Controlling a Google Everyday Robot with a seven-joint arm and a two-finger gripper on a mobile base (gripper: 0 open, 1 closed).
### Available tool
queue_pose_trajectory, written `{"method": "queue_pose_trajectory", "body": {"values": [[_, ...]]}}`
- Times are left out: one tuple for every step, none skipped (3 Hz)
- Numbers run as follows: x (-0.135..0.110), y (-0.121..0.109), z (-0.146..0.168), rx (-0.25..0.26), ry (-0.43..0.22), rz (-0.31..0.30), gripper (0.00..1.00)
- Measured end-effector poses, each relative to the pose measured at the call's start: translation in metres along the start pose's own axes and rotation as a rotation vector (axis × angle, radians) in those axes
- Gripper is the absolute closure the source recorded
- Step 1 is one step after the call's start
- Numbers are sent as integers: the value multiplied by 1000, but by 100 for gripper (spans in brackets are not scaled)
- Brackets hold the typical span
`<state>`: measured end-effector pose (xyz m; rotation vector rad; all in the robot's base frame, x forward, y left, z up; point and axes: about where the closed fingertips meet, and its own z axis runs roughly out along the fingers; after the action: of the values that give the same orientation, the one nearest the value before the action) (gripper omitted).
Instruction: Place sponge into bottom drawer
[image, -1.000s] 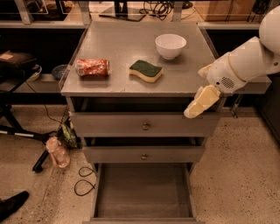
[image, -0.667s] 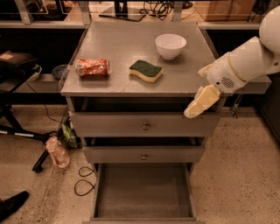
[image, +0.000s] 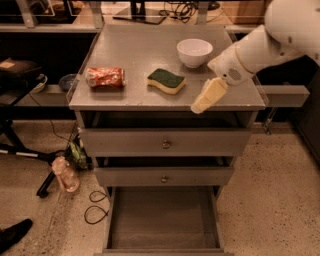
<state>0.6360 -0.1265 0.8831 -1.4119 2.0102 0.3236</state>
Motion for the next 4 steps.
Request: {"method": "queue_pose_trajectory", "body": {"values": [[-34,-32,27,-3,9,-22,0],[-49,-48,42,3,23,-28,0],[-51,-58,57,34,65,-12,0],[-46,-64,68,104,111,9,0]]}}
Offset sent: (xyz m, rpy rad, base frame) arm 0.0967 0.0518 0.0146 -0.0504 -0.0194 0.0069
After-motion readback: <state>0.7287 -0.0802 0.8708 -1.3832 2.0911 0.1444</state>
